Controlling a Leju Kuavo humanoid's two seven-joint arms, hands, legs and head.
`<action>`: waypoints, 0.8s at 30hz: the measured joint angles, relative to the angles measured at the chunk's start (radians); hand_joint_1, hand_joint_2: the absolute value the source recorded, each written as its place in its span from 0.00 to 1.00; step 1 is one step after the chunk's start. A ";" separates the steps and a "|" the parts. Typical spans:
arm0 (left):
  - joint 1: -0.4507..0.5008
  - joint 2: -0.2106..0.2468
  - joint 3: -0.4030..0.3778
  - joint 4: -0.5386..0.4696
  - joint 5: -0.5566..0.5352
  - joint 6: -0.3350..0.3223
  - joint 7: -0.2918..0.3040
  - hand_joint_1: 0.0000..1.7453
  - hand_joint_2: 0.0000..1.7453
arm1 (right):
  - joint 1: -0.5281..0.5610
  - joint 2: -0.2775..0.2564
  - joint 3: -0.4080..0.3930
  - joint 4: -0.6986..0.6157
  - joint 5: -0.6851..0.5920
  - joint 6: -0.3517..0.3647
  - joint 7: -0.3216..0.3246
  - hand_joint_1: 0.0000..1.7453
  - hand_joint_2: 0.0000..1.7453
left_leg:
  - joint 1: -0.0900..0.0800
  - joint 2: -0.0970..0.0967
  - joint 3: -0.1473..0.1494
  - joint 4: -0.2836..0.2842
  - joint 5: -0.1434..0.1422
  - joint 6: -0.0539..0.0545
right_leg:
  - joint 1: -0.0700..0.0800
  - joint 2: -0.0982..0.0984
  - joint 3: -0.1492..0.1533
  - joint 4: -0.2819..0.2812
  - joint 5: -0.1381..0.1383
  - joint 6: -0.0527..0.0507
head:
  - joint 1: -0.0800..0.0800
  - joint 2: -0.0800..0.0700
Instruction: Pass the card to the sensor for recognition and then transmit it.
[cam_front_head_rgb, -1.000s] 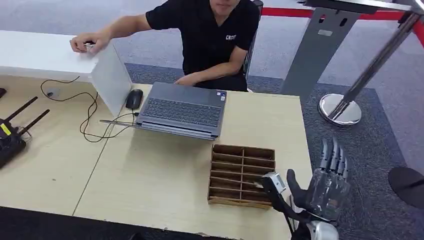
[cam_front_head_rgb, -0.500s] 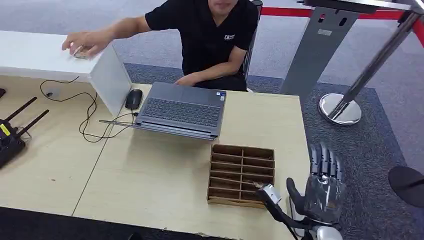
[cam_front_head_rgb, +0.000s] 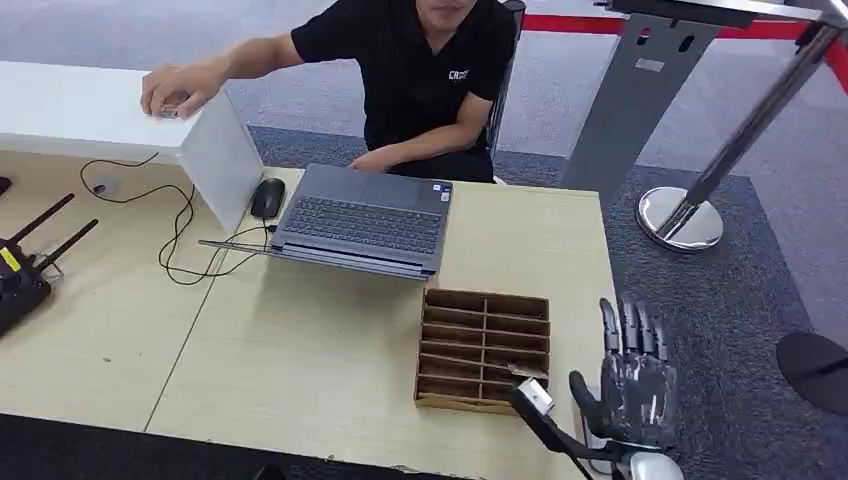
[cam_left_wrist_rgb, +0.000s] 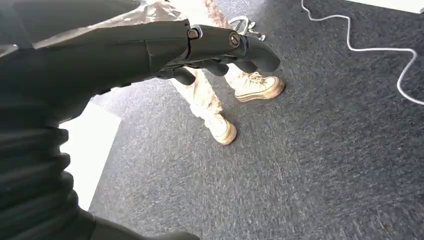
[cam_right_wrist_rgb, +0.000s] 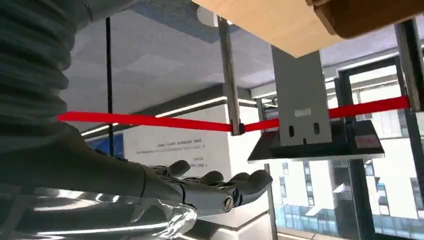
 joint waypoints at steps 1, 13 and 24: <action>0.000 0.000 0.001 0.000 -0.002 0.000 0.000 0.00 1.00 | 0.000 -0.008 0.004 -0.005 -0.008 0.017 0.000 0.00 1.00 | 0.000 0.000 0.000 0.000 0.000 0.000 | 0.000 0.000 0.000 0.000 0.000 0.000 | 0.000 0.000; 0.001 0.000 0.026 0.000 -0.018 0.000 0.006 0.00 1.00 | 0.009 -0.073 0.029 -0.075 -0.055 0.134 0.000 0.00 1.00 | 0.000 0.000 0.000 0.000 0.000 0.000 | 0.000 0.000 0.000 0.000 0.000 0.000 | 0.000 0.000; 0.001 0.000 0.050 0.001 -0.034 0.000 -0.001 0.00 1.00 | -0.005 -0.103 0.079 -0.092 -0.199 0.130 0.000 0.00 1.00 | 0.000 0.000 0.000 0.000 0.000 0.000 | 0.000 0.000 0.000 0.000 0.000 0.000 | 0.000 0.000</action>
